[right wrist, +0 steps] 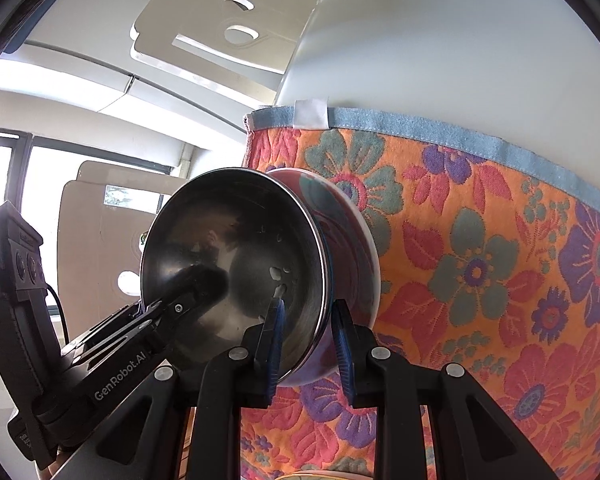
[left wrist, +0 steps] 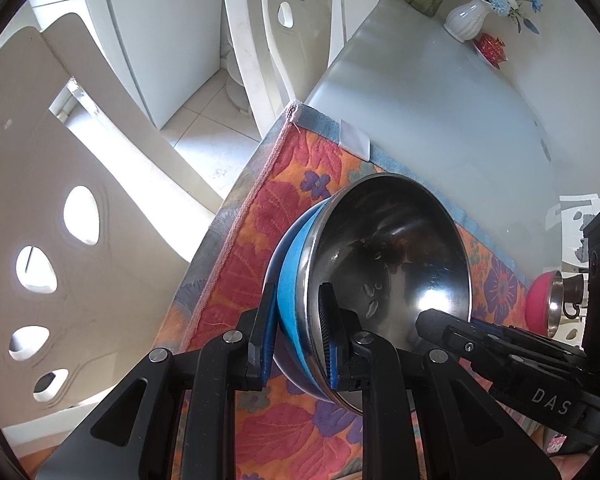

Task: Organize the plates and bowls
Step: 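Lower the blue steel bowl into the pink character bowl with the left tool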

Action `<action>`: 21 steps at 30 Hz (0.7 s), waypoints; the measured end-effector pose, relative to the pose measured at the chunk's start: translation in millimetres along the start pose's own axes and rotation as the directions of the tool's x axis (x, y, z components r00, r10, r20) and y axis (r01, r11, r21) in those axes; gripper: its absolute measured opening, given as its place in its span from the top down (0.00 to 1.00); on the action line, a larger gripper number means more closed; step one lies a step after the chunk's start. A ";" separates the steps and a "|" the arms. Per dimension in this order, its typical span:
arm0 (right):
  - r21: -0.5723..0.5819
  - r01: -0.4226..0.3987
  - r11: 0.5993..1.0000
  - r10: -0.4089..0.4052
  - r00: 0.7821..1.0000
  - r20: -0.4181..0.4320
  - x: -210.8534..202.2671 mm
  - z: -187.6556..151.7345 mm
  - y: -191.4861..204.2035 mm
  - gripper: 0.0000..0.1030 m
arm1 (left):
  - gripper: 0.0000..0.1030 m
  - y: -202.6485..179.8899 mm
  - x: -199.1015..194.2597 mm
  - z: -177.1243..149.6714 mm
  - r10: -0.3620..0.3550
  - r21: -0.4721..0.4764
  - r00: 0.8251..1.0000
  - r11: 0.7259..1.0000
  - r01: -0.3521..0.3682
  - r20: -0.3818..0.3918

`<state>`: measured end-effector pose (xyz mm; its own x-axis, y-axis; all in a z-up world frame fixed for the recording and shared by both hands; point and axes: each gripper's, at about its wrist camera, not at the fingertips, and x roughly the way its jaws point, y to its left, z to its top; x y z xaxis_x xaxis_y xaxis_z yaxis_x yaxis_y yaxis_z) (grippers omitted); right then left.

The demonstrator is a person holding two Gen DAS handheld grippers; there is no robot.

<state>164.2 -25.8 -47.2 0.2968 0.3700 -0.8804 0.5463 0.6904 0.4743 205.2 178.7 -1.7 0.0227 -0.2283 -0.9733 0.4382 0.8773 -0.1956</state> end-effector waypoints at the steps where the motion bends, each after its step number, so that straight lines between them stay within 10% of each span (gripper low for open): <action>1: 0.002 0.001 1.000 -0.001 1.000 0.000 -0.6 -0.3 -0.4 0.76 | 0.83 -0.3 -0.2 -0.1 0.003 0.003 1.000 1.000 -0.003 0.000; 21: 0.023 -0.003 1.000 0.003 1.000 0.009 -10.9 -4.3 -6.3 0.76 | 0.78 -2.3 -4.6 -1.3 0.016 0.022 1.000 1.000 -0.017 0.016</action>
<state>154.1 -31.5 -40.7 0.3056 0.3664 -0.8788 0.5629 0.6749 0.4771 203.0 178.3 3.1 0.0439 -0.2204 -0.9744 0.4572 0.8717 -0.1765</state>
